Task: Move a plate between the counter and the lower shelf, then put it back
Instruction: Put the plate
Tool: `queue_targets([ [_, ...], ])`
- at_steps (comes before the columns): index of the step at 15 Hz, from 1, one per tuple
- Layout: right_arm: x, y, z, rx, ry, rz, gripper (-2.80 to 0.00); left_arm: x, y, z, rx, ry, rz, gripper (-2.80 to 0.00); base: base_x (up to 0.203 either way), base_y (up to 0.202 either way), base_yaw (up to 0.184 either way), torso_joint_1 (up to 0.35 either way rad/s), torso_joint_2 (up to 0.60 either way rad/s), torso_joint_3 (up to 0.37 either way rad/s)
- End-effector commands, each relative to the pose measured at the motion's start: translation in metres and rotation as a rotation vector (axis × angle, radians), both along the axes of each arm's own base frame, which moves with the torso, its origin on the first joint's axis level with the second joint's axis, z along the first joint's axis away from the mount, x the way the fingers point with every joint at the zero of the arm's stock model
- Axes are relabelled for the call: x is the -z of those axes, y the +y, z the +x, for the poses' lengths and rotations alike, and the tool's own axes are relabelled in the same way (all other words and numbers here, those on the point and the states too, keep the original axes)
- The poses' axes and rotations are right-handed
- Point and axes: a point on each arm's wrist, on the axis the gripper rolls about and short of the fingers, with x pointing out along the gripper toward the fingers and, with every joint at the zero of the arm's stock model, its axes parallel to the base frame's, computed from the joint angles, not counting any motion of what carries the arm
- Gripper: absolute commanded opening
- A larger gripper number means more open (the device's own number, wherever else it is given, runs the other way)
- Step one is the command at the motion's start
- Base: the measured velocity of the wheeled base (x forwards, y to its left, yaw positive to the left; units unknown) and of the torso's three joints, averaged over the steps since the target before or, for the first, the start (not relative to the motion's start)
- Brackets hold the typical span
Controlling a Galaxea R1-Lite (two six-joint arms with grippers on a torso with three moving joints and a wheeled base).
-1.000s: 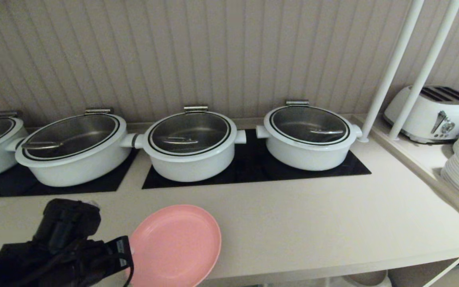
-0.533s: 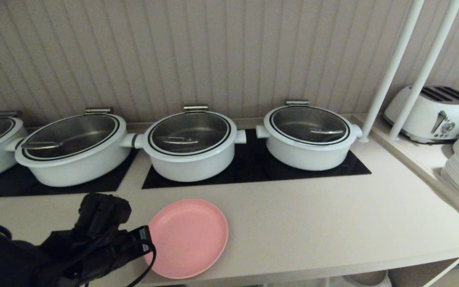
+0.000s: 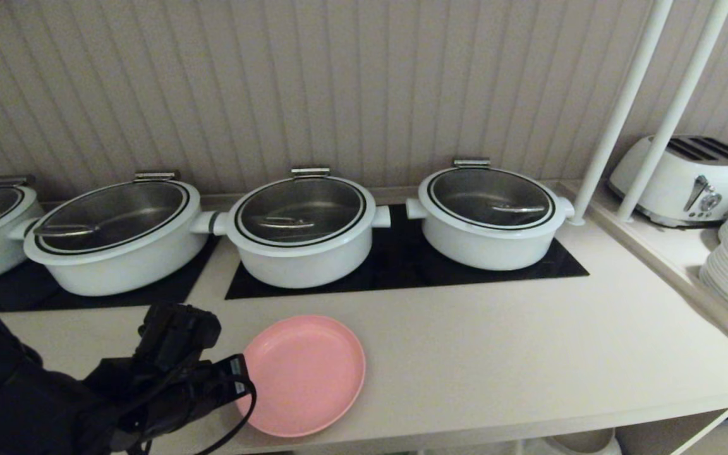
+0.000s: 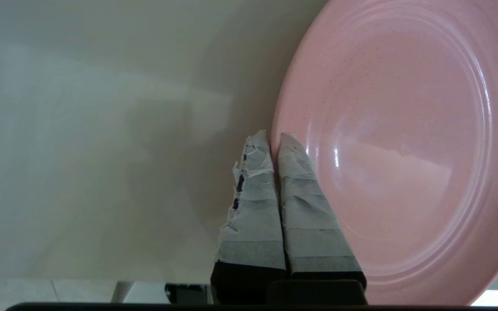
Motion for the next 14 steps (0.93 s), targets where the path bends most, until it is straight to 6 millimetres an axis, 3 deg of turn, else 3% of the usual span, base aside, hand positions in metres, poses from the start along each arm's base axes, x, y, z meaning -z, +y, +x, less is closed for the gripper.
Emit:
queue_targets([
  [1,0.0,0.0,0.0,-0.002,0.001,0.0,-2.8,-0.001,-0.002,0.004,-0.002,-0.011,-0.006,-2.8,0.0,0.0,0.0,0.0,0.0,0.0],
  [12,0.0,0.0,0.0,-0.001,0.001,0.0,-2.8,0.005,-0.006,0.014,-0.003,0.005,-0.007,-2.8,0.0,0.0,0.0,0.0,0.0,0.0],
  [13,0.0,0.0,0.0,-0.001,0.001,0.0,-2.8,0.006,-0.007,0.015,-0.002,0.003,-0.006,-0.16,0.0,0.0,0.0,0.0,0.0,0.0],
  [14,0.0,0.0,0.0,-0.001,0.001,0.0,-2.8,0.006,-0.007,0.015,-0.002,0.005,-0.006,0.0,0.0,0.0,0.0,0.0,0.0,0.0],
])
